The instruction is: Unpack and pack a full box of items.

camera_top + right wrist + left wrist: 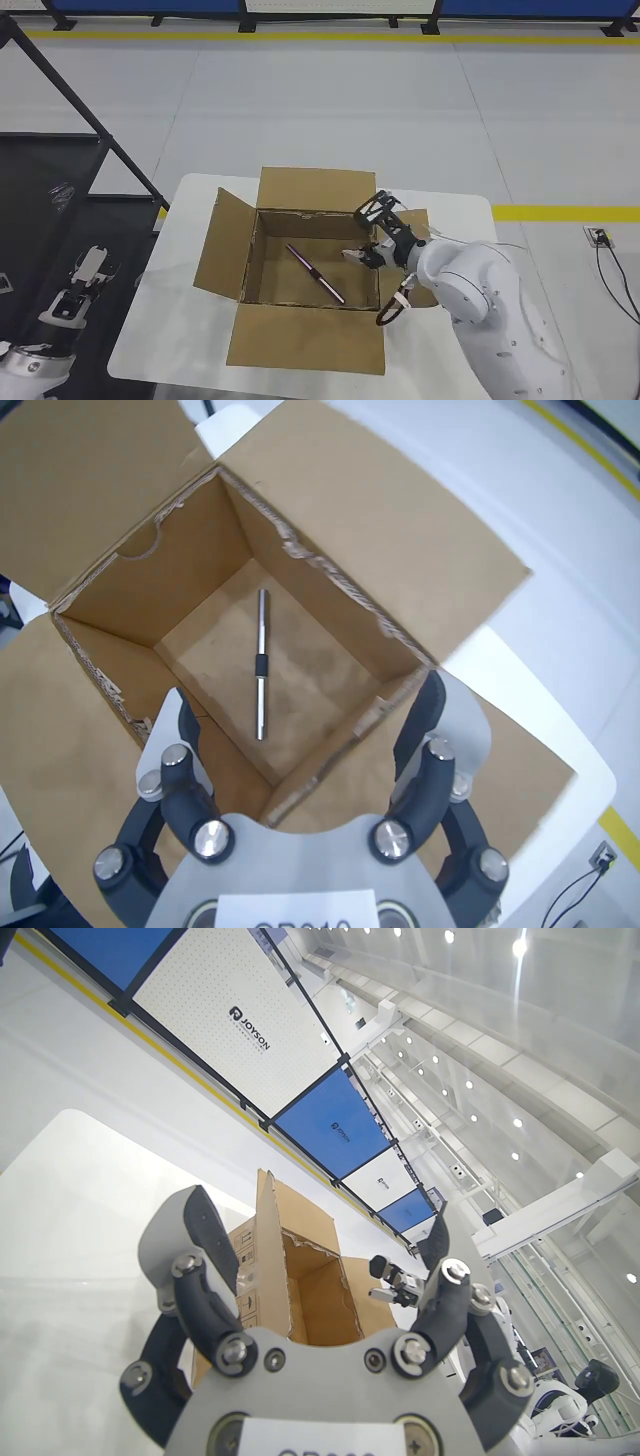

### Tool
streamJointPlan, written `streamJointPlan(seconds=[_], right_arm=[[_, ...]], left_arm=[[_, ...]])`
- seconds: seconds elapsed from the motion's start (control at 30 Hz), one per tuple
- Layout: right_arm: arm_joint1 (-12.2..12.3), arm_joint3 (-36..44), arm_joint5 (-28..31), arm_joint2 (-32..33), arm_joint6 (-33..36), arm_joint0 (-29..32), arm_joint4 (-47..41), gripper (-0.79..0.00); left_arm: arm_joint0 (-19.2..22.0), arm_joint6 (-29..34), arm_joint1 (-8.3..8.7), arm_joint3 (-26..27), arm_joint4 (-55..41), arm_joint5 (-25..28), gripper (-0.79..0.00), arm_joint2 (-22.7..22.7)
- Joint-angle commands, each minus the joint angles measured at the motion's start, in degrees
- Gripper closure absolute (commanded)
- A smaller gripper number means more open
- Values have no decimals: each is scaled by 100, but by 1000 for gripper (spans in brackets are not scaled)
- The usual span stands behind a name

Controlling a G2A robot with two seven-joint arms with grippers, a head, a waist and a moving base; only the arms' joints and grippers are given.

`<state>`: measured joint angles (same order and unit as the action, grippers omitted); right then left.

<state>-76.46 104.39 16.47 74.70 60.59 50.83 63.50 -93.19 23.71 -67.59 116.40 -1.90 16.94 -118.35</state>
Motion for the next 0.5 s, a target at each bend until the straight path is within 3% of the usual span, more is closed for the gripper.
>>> streamJointPlan(seconds=[0.0, 0.23, 0.47], right_arm=[[70, 237, -104, 600, -38, 279, 63, -785], [232, -104, -672, 1855, -1, 621, 435, -785], [347, -1401, -729, 2287, 564, 491, 459, -785]], left_arm=[[9, 1, 4, 25, 34, -28, -785, 30], [51, -3, 16, 71, 133, -76, -785, 127], [131, 57, 35, 104, 267, -152, -785, 247]])
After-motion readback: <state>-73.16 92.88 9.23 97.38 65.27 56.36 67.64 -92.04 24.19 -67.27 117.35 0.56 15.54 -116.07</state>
